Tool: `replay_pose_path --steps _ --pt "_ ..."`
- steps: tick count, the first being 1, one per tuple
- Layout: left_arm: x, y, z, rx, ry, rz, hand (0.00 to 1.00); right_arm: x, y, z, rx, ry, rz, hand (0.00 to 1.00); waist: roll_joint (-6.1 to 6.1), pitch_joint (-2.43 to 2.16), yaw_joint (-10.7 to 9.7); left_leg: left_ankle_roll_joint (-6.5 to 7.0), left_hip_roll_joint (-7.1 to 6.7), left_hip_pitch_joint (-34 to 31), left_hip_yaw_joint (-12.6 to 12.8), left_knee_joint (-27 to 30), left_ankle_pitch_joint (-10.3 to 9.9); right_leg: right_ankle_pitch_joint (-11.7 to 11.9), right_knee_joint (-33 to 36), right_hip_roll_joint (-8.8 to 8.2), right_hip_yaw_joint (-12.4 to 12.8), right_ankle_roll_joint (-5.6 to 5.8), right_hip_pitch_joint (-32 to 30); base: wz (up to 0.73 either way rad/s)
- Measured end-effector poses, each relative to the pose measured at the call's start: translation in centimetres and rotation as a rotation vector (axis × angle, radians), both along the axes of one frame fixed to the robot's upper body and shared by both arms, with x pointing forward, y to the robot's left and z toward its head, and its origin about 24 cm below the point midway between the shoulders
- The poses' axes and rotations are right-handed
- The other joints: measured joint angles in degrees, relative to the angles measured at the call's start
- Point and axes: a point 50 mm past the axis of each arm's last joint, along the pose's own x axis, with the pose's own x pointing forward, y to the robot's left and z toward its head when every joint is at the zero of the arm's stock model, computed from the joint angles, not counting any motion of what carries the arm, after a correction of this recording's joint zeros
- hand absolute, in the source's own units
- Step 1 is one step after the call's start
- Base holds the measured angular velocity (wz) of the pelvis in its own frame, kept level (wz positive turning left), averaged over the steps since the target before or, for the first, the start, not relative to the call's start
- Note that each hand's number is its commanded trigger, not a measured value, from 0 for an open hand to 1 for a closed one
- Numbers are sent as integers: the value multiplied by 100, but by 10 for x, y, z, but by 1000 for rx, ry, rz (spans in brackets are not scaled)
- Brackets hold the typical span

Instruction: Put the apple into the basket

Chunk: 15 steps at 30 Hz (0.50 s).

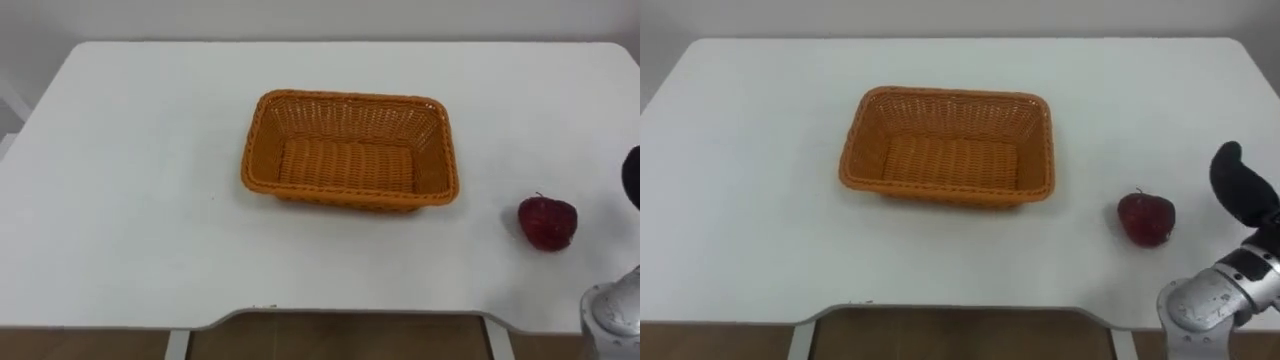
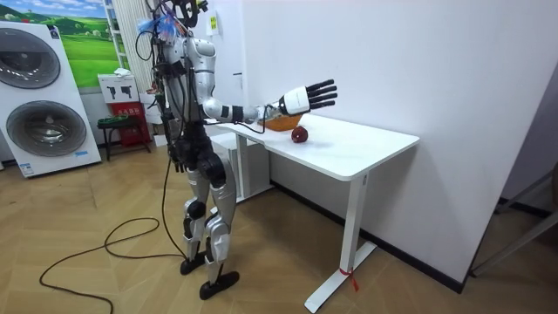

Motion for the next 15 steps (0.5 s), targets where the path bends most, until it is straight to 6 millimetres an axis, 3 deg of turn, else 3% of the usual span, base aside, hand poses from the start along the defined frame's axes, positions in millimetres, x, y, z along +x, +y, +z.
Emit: replay_pose_path --steps 7,15 --pt "1 -1 0 -19 -5 -7 0 8 18 -9 17 100 196 0 -56 36 14 0 5 15 -3 6 0 41 -76 -4 -40 -3 82 1" --pt "-2 -1 -1 -20 6 -5 0 6 30 -25 40 201 310 0 -63 28 2 0 13 -3 -57 12 0 90 -159 -5 -142 -5 128 4"
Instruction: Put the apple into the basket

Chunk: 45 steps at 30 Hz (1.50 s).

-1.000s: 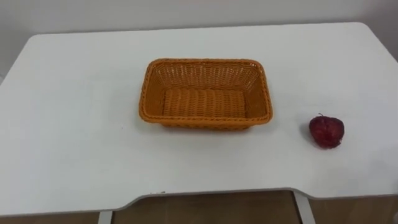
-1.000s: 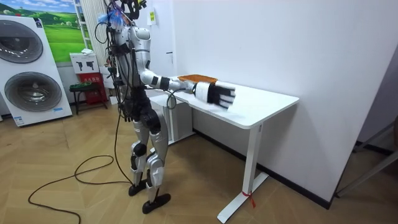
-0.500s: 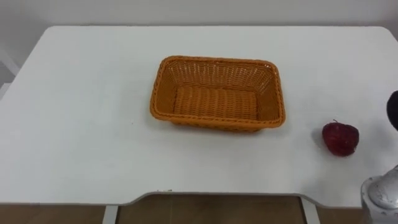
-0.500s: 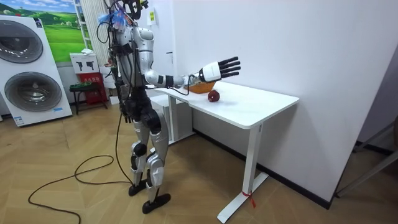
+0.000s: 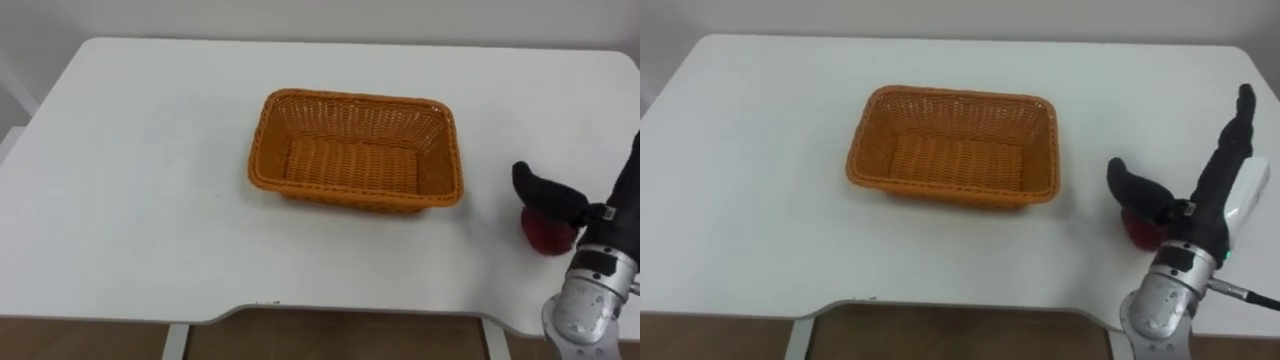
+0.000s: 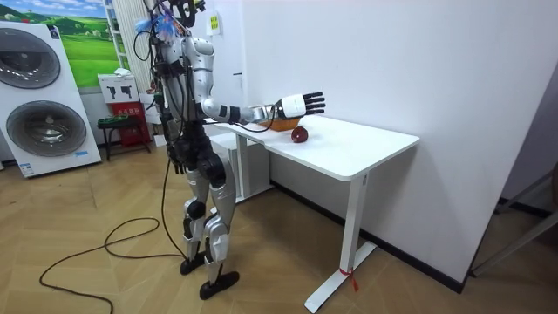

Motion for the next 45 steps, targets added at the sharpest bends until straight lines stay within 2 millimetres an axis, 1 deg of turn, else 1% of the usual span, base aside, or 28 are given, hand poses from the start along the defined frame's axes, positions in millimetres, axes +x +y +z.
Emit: replay_pose_path --steps 6,11,13,15,17,20,21,22,23,28,31,35,38,43,44,45 --pt "-1 0 0 2 4 -1 0 -8 -1 -30 27 153 21 0 -14 -7 1 1 -1 2 0 2 0 0 -2 0 17 0 -2 0" --pt "0 0 0 2 0 1 0 -16 -3 -40 54 207 29 0 -17 -7 -4 1 2 -8 1 -1 0 0 -7 2 26 -1 -9 0" --pt "0 0 0 6 -3 1 0 -20 -6 -47 83 234 15 0 -35 -18 -14 1 2 -9 0 -1 0 0 -7 1 26 -1 -11 0" --pt "1 0 0 9 -6 1 0 -23 -7 -52 110 251 5 0 -37 -19 -13 1 1 -11 -6 -5 0 0 -6 -2 26 -1 -15 0" --pt "4 1 1 14 -15 -2 0 -27 -9 -59 161 255 -10 0 -39 -31 -40 1 -4 -5 -51 -5 0 1 -10 -7 6 0 4 4" --pt "9 1 1 15 -32 -5 0 -31 -11 -65 172 266 -15 0 -22 -27 -43 2 -7 94 -57 -38 1 1 -62 -9 -17 1 122 5" --pt "9 1 1 16 -36 -6 0 -32 -12 -68 170 276 -15 20 -22 -40 -42 2 12 136 -58 -76 0 4 -96 -4 -17 5 184 0" --pt "9 1 1 16 -38 -7 0 -32 -12 -69 170 277 -14 90 -22 -40 -41 2 22 157 -58 -88 -1 4 -96 -2 -14 5 188 0" --pt "9 1 1 15 -38 -7 0 -32 -12 -70 172 279 -11 100 -18 -40 -41 2 21 186 -63 -110 -2 4 -96 -1 -9 6 201 0" --pt "2 2 1 36 -27 5 0 -36 -16 -76 161 291 -25 100 -21 -47 -79 3 -13 238 -60 -104 -2 12 -120 1 -2 17 290 0" --pt "0 3 2 41 -23 8 0 -36 -28 -75 127 292 -80 100 -18 -47 -75 4 -9 282 -58 -115 -3 13 -136 3 0 18 330 1" --pt "-3 3 1 51 -13 12 0 -40 -39 -73 65 301 -117 100 21 -72 -44 0 1 294 -69 -115 -3 31 -194 28 -13 12 388 0" --pt "-5 2 1 57 -7 15 0 -39 -41 -71 57 285 -147 100 41 -85 -25 -2 9 301 -66 -115 -2 31 -193 33 -10 11 387 0" --pt "-8 2 0 63 9 16 0 -31 -43 -65 54 269 -167 100 36 -80 -25 -2 7 297 -87 -134 -3 31 -196 32 -8 11 369 0" --pt "-10 2 0 62 12 19 0 -31 -42 -64 53 269 -165 100 13 -64 -26 -2 6 291 -86 -143 -3 31 -192 32 -3 11 362 -3" --pt "-11 2 0 59 15 19 0 -30 -41 -60 54 256 -164 100 17 -58 -7 -2 6 276 -84 -147 -3 31 -185 33 8 11 328 -4"
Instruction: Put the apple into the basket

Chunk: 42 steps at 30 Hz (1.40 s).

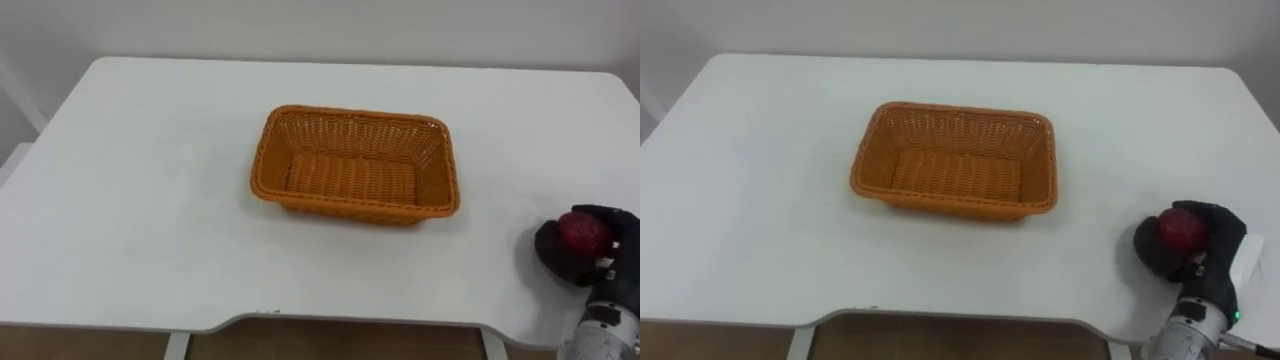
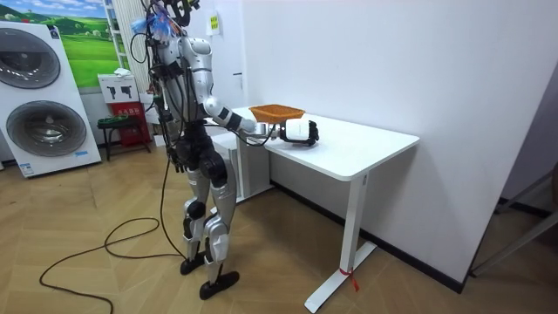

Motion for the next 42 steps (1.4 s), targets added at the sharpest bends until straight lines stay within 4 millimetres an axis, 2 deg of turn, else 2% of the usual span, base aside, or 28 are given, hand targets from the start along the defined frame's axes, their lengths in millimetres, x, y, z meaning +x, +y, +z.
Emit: replay_pose_path --steps 4,5,7,11,14,17,21,23,27,32,33,34,39,42 --pt "-1 -1 0 -20 5 -4 0 2 11 8 7 -31 42 100 -25 19 23 -2 -5 -98 28 0 4 3 15 4 40 -4 -141 -7" --pt "-1 -1 -1 -23 5 -7 0 6 17 13 9 -52 63 100 -6 57 38 -2 -5 -118 47 17 6 6 19 8 70 -7 -161 -7" --pt "0 -1 -1 -25 6 -8 0 11 23 19 7 -85 97 100 11 70 39 -2 -8 -146 70 40 6 6 12 4 64 -6 -168 -2" --pt "2 -2 -1 -41 0 -13 0 20 30 39 -7 -173 138 100 15 69 151 -2 -10 -176 62 52 6 6 -5 -3 30 -6 -175 3" --pt "3 -2 -1 -54 -1 -16 0 27 36 54 -18 -246 168 100 14 69 162 -2 -14 -203 8 55 6 6 -5 -9 -25 -6 -187 8" --pt "6 -3 -1 -64 -6 -20 0 32 39 60 -16 -271 189 100 -7 57 180 -2 -14 -240 11 84 6 6 4 -14 -31 -6 -209 1" --pt "7 -5 -2 -78 -4 -37 0 40 57 88 -22 -374 295 100 10 51 186 -2 -12 -287 18 95 8 6 26 -10 -21 -6 -264 -1" --pt "8 -7 -2 -82 3 -64 0 43 65 96 -20 -405 340 100 -7 38 177 -2 -11 -279 16 106 8 6 26 -9 -16 -6 -249 0" --pt "7 -8 -3 -84 12 -67 0 47 80 99 -58 -390 437 100 -51 24 193 -2 -12 -280 16 130 8 7 26 -13 -13 -8 -242 0" --pt "13 -13 -4 -94 17 -102 0 49 95 93 -52 -328 530 100 -44 46 322 -1 -8 -283 8 136 8 18 27 -13 -16 -13 -246 0" --pt "15 -13 -4 -96 12 -103 0 49 98 92 -47 -314 556 80 -42 49 351 -1 -7 -287 7 136 8 20 27 -12 -20 -14 -246 0" --pt "16 -14 -4 -97 11 -104 0 49 100 92 -44 -309 569 0 -38 53 364 -1 -7 -288 6 135 8 20 26 -12 -22 -14 -246 0" --pt "20 -14 -4 -103 11 -112 0 54 107 95 -42 -292 643 0 -7 85 445 -1 -11 -298 -6 117 7 22 23 -19 -53 -12 -252 1" --pt "24 -16 -5 -108 11 -125 0 56 112 95 -38 -281 680 0 -5 86 448 -1 -13 -306 -23 99 8 23 10 -33 -126 -10 -251 5"
